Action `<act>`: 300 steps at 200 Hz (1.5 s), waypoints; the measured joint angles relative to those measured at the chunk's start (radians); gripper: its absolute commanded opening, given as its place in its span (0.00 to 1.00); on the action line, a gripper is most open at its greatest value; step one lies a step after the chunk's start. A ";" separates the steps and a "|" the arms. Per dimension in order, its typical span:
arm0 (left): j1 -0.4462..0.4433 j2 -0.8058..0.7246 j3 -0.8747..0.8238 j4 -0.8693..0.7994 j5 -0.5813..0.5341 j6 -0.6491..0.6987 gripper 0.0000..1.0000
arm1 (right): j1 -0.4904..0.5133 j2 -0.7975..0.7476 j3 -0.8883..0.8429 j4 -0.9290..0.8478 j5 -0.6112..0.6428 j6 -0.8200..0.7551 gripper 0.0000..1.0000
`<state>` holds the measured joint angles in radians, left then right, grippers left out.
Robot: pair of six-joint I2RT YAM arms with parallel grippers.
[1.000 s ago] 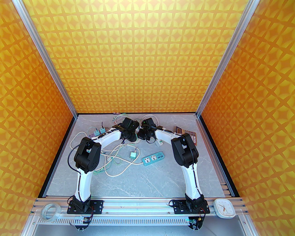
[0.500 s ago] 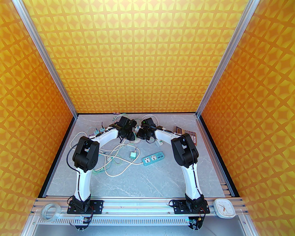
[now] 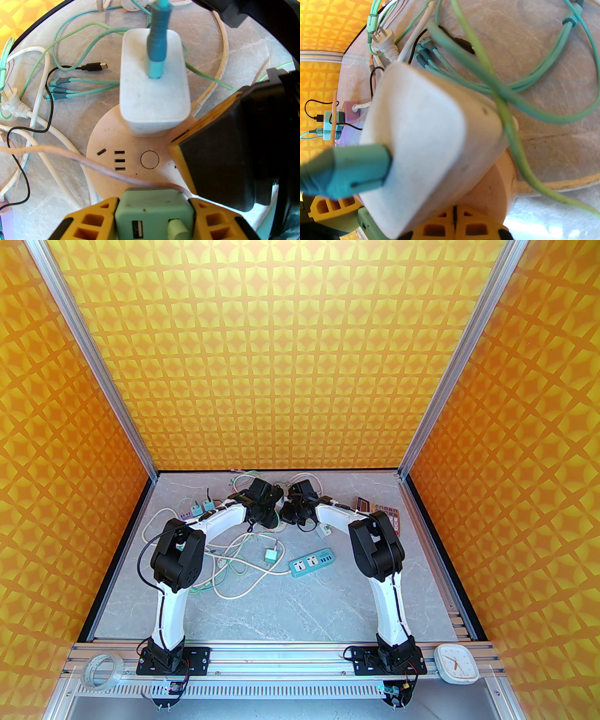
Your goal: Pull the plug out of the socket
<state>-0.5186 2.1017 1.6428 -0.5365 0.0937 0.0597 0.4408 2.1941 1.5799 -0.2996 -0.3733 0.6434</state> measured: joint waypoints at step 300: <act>-0.015 0.066 0.117 -0.120 -0.002 -0.002 0.12 | 0.013 -0.053 -0.081 -0.011 0.015 0.013 0.00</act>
<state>-0.5339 2.1681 1.7599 -0.6563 0.0914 0.0582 0.4541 2.1410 1.4990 -0.3111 -0.3580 0.6563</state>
